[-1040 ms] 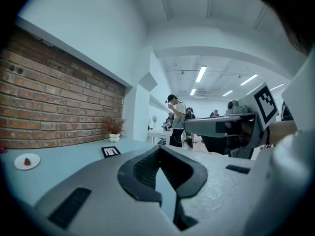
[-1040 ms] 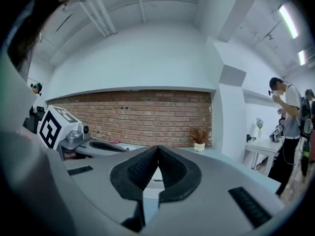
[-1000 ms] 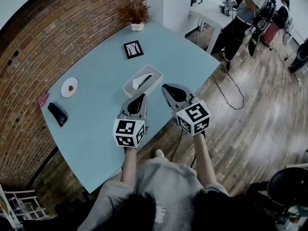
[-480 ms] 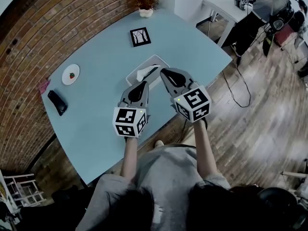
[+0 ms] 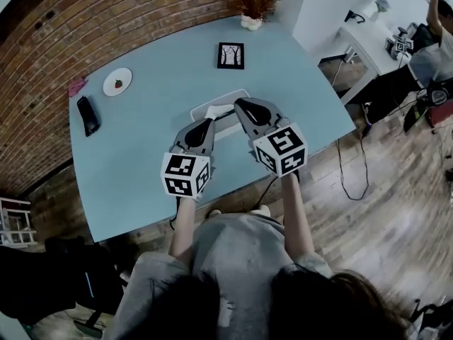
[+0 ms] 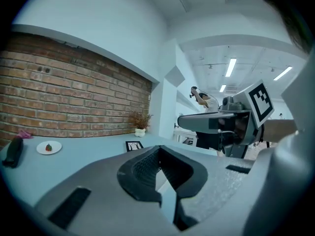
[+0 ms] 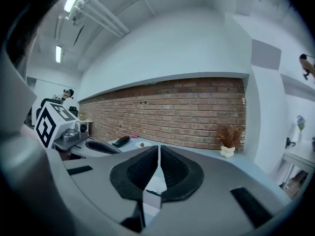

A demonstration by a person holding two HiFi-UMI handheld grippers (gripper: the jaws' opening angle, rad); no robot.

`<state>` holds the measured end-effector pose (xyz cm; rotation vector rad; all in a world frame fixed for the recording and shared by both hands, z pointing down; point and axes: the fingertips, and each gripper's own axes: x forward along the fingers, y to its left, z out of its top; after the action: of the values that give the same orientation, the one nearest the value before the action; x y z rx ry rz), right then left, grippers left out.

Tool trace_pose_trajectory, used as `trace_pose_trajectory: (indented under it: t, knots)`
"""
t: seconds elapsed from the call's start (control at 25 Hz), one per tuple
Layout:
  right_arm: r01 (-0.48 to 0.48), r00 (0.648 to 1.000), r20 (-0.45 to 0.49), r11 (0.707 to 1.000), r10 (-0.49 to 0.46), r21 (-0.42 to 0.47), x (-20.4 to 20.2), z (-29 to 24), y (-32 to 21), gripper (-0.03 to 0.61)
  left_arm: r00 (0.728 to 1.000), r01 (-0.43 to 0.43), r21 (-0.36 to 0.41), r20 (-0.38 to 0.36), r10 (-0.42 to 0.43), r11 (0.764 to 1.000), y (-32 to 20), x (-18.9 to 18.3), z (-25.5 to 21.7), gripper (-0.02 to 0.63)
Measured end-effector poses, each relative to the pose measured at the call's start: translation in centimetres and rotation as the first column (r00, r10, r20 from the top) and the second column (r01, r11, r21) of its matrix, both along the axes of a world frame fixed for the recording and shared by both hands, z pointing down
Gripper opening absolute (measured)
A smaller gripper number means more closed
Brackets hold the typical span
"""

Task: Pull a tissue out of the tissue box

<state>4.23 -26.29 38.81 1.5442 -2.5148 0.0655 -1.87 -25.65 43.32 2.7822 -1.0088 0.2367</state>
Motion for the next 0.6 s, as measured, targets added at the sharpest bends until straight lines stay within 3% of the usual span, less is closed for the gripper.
trace_pose_trajectory:
  t: [0.16,0.36,0.6]
  knots:
    - [0.112,0.994,-0.017,0.994,-0.112,-0.011,1.5,-0.2,-0.8,0.000,0.996,0.093,0.016,0.009,-0.094,0.995,0.0,1.7,0.0,0.003]
    - [0.237,0.968,-0.071,0.970,-0.241,-0.056,2.6,1.4,-1.7,0.001,0.982,0.188,-0.020,0.013,-0.188,0.982,-0.3,3.2,1.2,0.003]
    - [0.408,0.884,-0.181,0.900,-0.431,-0.152,2.8,4.8,-2.3,0.002,0.952,0.307,-0.056,0.038,-0.305,0.950,-0.3,4.1,3.3,0.003]
